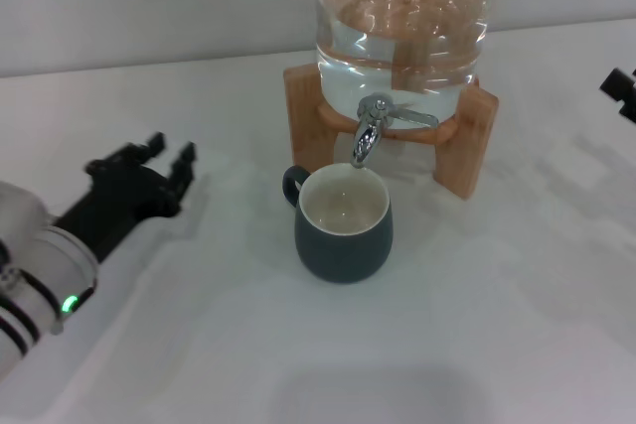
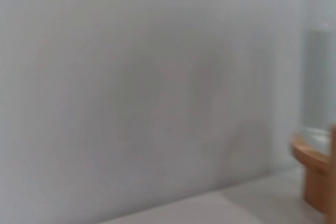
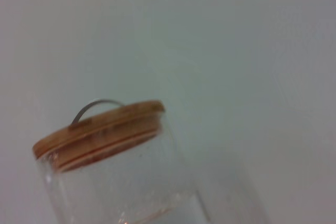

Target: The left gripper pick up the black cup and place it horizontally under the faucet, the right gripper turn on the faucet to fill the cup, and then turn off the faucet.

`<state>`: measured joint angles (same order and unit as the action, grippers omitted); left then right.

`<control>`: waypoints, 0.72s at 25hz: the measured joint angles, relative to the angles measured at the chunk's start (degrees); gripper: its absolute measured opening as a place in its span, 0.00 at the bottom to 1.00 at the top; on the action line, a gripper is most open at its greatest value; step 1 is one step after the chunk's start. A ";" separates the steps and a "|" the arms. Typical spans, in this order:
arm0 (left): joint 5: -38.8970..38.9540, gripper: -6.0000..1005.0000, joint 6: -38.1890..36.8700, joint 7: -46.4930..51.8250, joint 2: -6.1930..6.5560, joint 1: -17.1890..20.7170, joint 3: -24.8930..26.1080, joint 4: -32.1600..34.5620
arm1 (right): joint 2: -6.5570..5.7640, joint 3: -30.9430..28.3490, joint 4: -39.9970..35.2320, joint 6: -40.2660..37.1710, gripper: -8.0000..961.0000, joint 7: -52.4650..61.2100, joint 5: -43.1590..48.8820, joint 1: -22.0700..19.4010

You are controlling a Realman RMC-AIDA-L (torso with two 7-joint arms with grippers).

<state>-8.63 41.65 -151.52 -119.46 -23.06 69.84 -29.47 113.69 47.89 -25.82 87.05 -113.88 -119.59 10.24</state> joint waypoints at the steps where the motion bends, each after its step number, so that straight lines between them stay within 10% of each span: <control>1: 0.02 0.39 0.01 0.31 0.00 0.46 1.12 -0.32 | -0.15 0.18 0.00 0.07 0.88 0.16 0.63 0.02; 18: 0.22 0.39 0.03 11.76 0.24 2.91 12.24 -3.11 | 0.32 0.51 -0.72 2.11 0.88 2.28 13.23 2.50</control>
<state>-8.41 41.68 -139.76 -119.21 -20.15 82.08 -32.57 114.00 48.40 -26.53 89.16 -111.60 -106.36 12.74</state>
